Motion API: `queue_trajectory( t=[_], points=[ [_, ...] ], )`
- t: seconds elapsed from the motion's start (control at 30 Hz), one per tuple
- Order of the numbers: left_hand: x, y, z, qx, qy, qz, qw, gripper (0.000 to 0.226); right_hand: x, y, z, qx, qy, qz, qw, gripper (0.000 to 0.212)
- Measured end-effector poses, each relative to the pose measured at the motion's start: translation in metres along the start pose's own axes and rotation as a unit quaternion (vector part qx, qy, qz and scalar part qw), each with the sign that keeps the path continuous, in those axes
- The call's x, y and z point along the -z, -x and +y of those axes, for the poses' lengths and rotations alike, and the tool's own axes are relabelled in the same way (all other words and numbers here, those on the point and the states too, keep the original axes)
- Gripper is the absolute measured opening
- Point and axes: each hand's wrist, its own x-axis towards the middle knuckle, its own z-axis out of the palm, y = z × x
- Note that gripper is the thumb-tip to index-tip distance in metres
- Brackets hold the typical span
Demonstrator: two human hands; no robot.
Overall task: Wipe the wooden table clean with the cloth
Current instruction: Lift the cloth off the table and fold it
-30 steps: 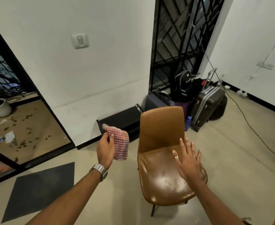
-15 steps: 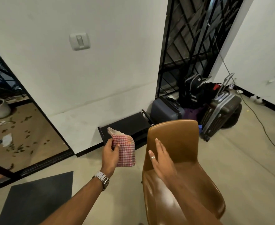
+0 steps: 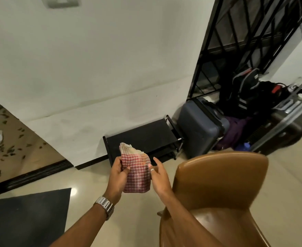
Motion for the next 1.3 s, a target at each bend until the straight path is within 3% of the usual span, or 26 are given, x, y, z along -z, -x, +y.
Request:
queue_trajectory(
  t=[0.17, 0.3, 0.47, 0.53, 0.67, 0.77, 0.9, 1.07, 1.2, 1.3],
  points=[
    [-0.006, -0.079, -0.039, 0.003, -0.009, -0.006, 1.0, 0.039, -0.028, -0.081, 0.018, 0.022, -0.08, 0.054, 0.995, 0.043],
    [-0.016, -0.139, -0.081, 0.023, -0.011, -0.014, 1.0, 0.038, -0.053, -0.15, 0.046, 0.033, -0.064, 0.111, 0.991, 0.042],
    [-0.029, -0.215, -0.133, 0.078, 0.05, -0.052, 0.994, 0.044, -0.073, -0.239, 0.091, -0.043, -0.122, 0.149, 0.98, 0.038],
    [-0.026, -0.252, -0.165, 0.103, 0.068, -0.073, 0.99, 0.045, -0.087, -0.28, 0.12, -0.107, -0.168, 0.126, 0.972, 0.04],
    [-0.03, -0.298, -0.202, 0.119, 0.094, -0.119, 0.981, 0.051, -0.085, -0.332, 0.143, -0.2, -0.194, 0.004, 0.96, 0.032],
    [-0.034, -0.319, -0.22, 0.113, 0.081, -0.117, 0.983, 0.046, -0.082, -0.364, 0.151, -0.123, -0.185, 0.056, 0.973, 0.017],
    [-0.045, -0.335, -0.244, 0.068, -0.048, -0.073, 0.994, 0.036, -0.079, -0.389, 0.16, -0.025, -0.059, 0.074, 0.995, 0.029],
    [-0.054, -0.34, -0.255, 0.005, -0.222, -0.073, 0.972, 0.063, -0.08, -0.399, 0.179, 0.014, 0.009, 0.084, 0.996, 0.03],
    [-0.059, -0.341, -0.26, -0.019, -0.261, -0.072, 0.963, 0.082, -0.077, -0.404, 0.183, 0.056, 0.068, 0.089, 0.992, 0.036],
    [-0.064, -0.34, -0.261, -0.031, -0.264, -0.04, 0.963, 0.079, -0.079, -0.409, 0.176, 0.072, 0.088, 0.091, 0.989, 0.047]
  ],
)
